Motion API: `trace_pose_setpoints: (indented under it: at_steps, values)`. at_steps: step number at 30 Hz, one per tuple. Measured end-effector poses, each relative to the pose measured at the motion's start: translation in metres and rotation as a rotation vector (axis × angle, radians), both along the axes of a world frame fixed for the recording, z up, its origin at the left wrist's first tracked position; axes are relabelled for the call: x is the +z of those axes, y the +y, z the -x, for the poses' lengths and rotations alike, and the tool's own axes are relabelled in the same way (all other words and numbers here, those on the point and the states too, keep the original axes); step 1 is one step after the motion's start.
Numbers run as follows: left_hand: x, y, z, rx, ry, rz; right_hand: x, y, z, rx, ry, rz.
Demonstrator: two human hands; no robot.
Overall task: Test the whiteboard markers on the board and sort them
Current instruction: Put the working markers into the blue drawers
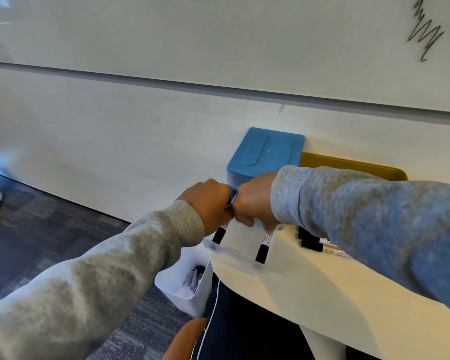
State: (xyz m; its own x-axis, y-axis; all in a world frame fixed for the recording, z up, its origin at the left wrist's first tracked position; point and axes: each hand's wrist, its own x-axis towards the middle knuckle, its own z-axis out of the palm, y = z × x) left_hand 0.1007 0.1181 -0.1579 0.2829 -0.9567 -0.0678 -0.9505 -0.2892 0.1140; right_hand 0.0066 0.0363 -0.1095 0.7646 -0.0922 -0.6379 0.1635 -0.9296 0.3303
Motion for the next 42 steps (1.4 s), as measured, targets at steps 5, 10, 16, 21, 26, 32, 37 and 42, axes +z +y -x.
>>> trace_pose_setpoints:
  at_steps: [5, 10, 16, 21, 26, 32, 37, 42]
  values:
    - [-0.003, -0.002, -0.004, -0.015, 0.012, -0.021, -0.009, -0.006, 0.001, 0.12, -0.038, -0.023]
    - [0.003, 0.001, -0.003, -0.025, 0.023, -0.018, -0.016, -0.013, 0.01, 0.199, -0.175, -0.018]
    - [0.003, 0.003, -0.004, -0.033, 0.022, 0.001, -0.01, -0.012, 0.005, 0.064, -0.112, -0.042]
    - [0.001, 0.003, -0.004, -0.051, 0.011, -0.027, -0.02, -0.001, -0.011, 0.064, 0.058, 0.066]
    - [0.002, 0.001, -0.005, -0.058, 0.006, -0.032, -0.018, -0.005, 0.0, 0.184, -0.057, 0.075]
    - [0.004, 0.004, -0.005, -0.032, -0.025, 0.013, -0.027, -0.02, 0.016, 0.261, -0.239, 0.075]
    - [0.01, 0.008, -0.004, -0.033, -0.073, 0.006, -0.027, -0.023, 0.025, 0.203, -0.323, -0.074]
    - [0.031, 0.011, -0.013, -0.009, -0.109, -0.019, -0.022, -0.026, 0.043, 0.161, -0.51, -0.202]
